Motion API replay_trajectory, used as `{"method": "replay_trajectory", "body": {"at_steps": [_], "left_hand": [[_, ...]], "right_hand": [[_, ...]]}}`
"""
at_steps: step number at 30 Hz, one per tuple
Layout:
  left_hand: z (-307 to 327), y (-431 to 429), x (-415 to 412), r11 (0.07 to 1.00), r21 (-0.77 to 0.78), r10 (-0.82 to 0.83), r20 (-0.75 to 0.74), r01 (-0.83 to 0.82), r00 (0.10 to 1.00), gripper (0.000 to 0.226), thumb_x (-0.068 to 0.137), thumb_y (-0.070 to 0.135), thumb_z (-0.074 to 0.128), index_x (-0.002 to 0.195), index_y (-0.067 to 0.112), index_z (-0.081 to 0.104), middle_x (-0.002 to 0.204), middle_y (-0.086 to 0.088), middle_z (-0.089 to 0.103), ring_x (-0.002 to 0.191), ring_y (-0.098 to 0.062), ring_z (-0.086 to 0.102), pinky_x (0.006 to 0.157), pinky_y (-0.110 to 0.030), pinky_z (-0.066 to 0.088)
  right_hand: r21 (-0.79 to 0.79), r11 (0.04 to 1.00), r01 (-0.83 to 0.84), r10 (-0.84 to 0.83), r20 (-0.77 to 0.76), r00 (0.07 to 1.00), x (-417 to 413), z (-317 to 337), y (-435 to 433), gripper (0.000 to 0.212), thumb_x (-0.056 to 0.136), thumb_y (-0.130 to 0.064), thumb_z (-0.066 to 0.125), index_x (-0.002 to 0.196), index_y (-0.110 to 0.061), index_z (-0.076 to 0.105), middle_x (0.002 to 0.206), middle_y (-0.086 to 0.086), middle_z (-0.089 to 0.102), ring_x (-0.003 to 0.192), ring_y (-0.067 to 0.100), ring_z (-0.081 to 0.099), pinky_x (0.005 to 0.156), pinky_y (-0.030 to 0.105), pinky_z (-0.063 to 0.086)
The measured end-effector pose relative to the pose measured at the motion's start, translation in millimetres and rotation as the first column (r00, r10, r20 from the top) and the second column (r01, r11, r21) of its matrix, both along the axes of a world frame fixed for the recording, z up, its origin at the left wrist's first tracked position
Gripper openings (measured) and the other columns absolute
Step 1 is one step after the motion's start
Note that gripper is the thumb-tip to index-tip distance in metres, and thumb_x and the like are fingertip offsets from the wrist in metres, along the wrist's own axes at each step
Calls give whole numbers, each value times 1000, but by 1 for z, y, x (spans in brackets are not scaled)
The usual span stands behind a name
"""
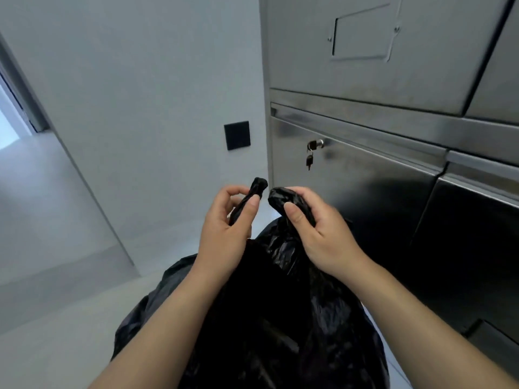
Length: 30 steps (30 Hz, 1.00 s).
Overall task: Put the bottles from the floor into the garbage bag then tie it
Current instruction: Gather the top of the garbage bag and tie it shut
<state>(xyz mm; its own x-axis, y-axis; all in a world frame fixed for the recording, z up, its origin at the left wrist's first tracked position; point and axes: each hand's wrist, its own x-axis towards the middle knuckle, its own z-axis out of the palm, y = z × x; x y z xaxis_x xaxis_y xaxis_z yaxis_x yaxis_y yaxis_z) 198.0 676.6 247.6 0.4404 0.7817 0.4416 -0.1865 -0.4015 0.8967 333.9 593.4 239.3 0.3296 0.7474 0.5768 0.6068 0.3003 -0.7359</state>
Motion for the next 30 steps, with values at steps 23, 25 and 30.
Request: {"method": "replay_trajectory", "body": {"at_steps": [23,25,30], "left_hand": [[-51,6,4,992,-121,33,-83,-43,996,15,81,9,70,81,23,64,74,3,72,53,-10,63,52,-14,46],[-54,11,3,986,-152,64,-78,-75,995,14,82,9,70,82,21,64,68,1,71,48,-9,60,50,-15,45],[-53,16,0,983,-174,43,-77,-55,996,15,81,11,70,79,24,65,65,2,69,50,-10,59,51,-19,47]], "right_hand": [[-265,963,-46,34,-50,998,3,-60,1,40,84,-52,52,122,-47,46,104,-14,69,103,4,62,93,37,47],[-277,958,-77,63,-60,996,4,-58,3,43,80,-55,52,121,-47,47,106,-11,69,105,7,61,94,39,46],[-219,971,-99,102,1,995,1,-58,8,29,88,-25,60,111,-42,54,106,-27,63,103,-9,57,86,9,40]]}}
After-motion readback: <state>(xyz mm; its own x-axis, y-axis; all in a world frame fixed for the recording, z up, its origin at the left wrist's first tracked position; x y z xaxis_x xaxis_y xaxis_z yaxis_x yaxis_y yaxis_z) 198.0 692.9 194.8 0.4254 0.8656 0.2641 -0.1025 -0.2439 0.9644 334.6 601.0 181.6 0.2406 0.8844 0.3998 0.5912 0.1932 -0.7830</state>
